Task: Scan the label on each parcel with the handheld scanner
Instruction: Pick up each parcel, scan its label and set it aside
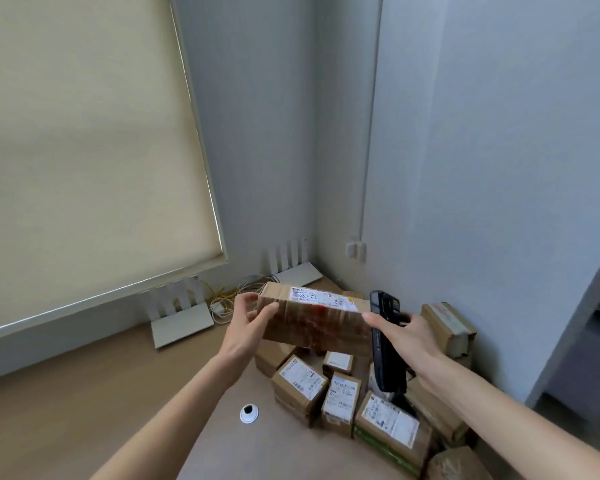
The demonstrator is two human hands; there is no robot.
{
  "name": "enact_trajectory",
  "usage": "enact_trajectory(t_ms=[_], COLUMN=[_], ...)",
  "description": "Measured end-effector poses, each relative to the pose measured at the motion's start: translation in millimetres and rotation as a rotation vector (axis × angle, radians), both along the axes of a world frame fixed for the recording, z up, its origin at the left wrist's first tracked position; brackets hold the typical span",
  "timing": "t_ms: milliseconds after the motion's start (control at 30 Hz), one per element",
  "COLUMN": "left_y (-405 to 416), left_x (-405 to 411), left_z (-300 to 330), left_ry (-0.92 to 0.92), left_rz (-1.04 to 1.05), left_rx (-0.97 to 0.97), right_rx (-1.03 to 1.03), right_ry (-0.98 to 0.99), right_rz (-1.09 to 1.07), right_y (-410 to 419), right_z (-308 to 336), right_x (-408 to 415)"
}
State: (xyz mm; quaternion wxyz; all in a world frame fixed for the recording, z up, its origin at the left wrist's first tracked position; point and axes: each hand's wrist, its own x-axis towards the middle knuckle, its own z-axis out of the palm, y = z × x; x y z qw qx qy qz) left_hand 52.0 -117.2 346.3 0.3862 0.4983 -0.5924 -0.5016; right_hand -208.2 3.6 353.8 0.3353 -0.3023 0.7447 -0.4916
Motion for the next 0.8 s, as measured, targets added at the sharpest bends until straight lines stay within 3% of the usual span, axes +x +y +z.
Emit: enact_trajectory(t_ms=[200, 567, 800], left_y=[56, 170, 220], left_x=[17, 58, 103], left_z=[20, 34, 49], left_ry=[0.015, 0.027, 0.127], left_rz=[0.160, 0.198, 0.274], left_rx=[-0.048, -0.082, -0.116], right_rx=[-0.028, -0.099, -0.149], right_ry=[0.080, 0.198, 0.213], right_rz=[0.128, 0.291, 0.359], right_y=[34, 110, 132], right_z=[21, 42, 58], right_x=[8, 31, 70])
